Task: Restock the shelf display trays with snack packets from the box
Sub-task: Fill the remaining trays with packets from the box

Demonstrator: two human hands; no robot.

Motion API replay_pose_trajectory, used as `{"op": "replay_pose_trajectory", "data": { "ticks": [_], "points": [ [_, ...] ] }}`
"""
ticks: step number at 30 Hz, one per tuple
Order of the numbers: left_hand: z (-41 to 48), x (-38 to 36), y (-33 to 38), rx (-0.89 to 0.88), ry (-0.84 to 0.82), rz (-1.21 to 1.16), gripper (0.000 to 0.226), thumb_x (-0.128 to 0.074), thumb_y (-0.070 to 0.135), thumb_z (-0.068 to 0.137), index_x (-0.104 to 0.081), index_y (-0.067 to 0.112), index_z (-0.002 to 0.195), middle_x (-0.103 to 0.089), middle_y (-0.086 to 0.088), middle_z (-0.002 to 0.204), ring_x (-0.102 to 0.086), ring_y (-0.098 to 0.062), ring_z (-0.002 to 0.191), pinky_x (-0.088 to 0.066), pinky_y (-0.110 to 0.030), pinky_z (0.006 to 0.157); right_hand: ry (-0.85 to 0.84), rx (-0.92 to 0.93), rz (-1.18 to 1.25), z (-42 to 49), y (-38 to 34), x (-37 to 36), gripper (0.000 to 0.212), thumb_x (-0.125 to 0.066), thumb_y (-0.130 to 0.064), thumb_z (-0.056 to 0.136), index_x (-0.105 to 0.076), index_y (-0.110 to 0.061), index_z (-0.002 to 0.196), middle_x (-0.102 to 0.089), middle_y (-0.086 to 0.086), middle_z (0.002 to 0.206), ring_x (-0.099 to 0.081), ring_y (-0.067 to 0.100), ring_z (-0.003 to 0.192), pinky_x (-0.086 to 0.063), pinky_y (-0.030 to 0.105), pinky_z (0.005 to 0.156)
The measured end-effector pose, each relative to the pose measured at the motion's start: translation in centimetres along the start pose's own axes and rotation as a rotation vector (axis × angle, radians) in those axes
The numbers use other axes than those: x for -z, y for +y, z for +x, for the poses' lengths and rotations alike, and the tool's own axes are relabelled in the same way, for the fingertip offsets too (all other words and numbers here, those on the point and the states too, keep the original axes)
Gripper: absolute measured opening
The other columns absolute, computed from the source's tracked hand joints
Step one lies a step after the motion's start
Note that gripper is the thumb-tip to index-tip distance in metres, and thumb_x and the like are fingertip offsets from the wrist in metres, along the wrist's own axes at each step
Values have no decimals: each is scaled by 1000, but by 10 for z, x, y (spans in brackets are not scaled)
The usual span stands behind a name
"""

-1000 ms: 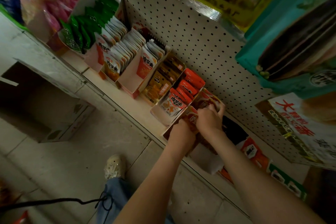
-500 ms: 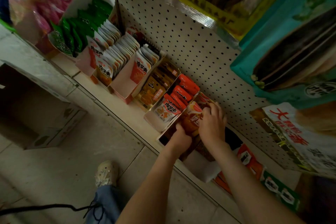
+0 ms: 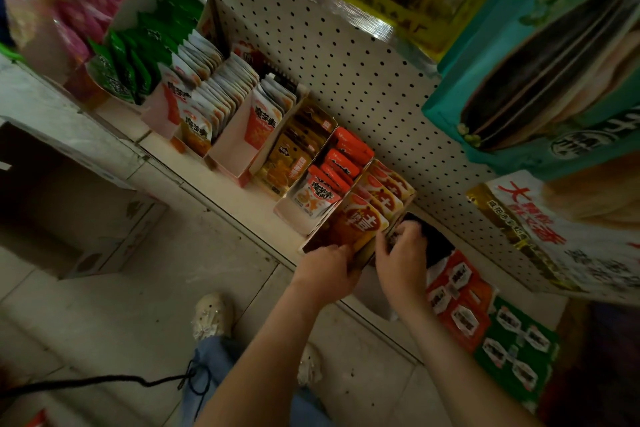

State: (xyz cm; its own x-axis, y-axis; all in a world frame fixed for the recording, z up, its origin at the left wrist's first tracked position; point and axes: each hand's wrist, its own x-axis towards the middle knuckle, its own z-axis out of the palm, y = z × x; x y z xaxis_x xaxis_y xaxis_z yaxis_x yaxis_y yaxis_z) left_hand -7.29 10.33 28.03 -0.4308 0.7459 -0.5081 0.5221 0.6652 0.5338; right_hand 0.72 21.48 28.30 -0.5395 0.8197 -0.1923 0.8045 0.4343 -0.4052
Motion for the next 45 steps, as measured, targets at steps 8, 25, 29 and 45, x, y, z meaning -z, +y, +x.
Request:
{"op": "replay_pose_trajectory", "data": {
  "ticks": [8, 25, 29, 45],
  "points": [
    [5, -15, 11, -31, -110, 180, 29, -43, 28, 100, -59, 9, 114, -65, -11, 116, -62, -28, 108, -49, -37, 89, -425, -61, -71, -6, 13, -18, 42, -28, -28, 105, -58, -4, 89, -62, 14, 84, -61, 30, 88, -35, 28, 68],
    [10, -33, 23, -6, 46, 256, 23, -43, 15, 98, -57, 12, 116, -64, -7, 115, -62, -23, 105, -46, -30, 82, -585, 341, -560, 23, 19, 16, 57, -12, -38, 104, -63, -13, 101, -64, 5, 109, -44, 18, 124, -6, 41, 114],
    [9, -34, 21, -27, 57, 207, 28, -41, 15, 98, -51, 13, 124, -61, -7, 122, -58, -23, 112, -44, -31, 89, -524, 278, -566, 15, 8, 14, 54, -19, -40, 103, -64, -10, 104, -64, 8, 105, -49, 23, 116, -17, 40, 111],
    [16, 27, -79, 661, 299, -584, 51, -34, 39, 102, -66, 1, 90, -70, -10, 85, -61, -24, 74, -42, -29, 64, -322, 340, -140, 3, -100, -18, 25, -43, -16, 97, -52, -17, 121, -58, -1, 120, -46, 14, 118, -33, 30, 101]
  ]
}}
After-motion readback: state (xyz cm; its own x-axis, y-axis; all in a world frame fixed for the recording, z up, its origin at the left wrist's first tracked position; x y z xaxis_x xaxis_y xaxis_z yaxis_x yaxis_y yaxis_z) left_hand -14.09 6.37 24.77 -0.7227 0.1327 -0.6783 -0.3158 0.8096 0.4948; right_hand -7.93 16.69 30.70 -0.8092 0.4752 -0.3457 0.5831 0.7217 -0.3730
